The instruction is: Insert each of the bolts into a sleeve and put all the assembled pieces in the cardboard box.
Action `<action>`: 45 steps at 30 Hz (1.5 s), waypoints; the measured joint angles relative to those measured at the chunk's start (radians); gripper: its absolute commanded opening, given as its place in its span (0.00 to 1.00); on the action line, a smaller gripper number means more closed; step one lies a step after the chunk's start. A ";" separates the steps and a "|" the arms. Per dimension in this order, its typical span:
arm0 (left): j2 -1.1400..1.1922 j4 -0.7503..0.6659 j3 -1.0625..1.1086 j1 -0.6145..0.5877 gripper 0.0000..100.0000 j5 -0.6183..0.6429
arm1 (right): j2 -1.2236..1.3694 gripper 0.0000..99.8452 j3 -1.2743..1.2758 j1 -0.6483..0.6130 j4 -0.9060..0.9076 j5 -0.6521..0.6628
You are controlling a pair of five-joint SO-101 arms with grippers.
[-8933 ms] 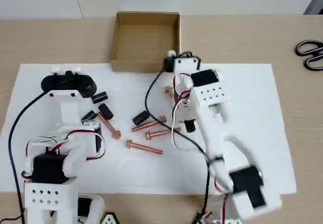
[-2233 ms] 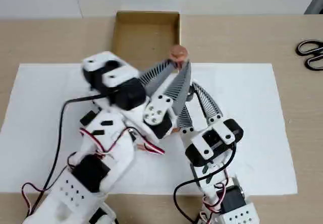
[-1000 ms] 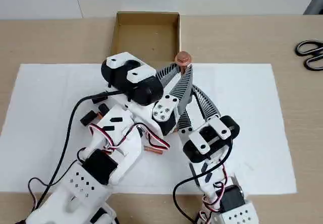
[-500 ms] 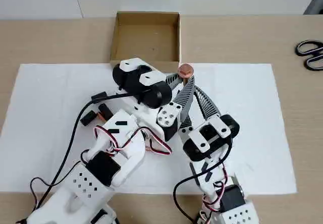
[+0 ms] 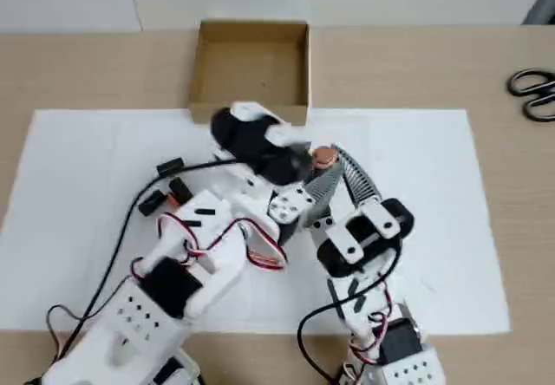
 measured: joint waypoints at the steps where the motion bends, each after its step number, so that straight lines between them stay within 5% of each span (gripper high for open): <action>1: 0.000 0.008 -0.006 0.000 0.24 -0.003 | 0.002 0.00 0.000 -0.002 0.000 0.000; 14: -0.046 0.077 -0.259 -0.089 0.24 -0.124 | 0.000 0.00 0.000 -0.005 0.034 0.000; 18: -0.164 0.138 -0.272 -0.100 0.09 -0.137 | 0.000 0.00 0.000 -0.005 0.130 0.000; 20: -0.247 0.166 -0.245 -0.120 0.01 -0.137 | 0.000 0.00 0.000 -0.005 0.178 0.000; 32: -0.833 0.180 0.342 -0.379 0.01 -0.135 | 0.066 0.00 -0.334 0.149 0.701 0.000; 38: -0.898 0.114 0.471 -0.563 0.01 -0.135 | 0.327 0.00 -0.551 0.195 0.664 -0.068; 45: -0.904 0.092 0.517 -0.612 0.01 -0.135 | 0.738 0.00 -0.672 0.193 0.345 -0.083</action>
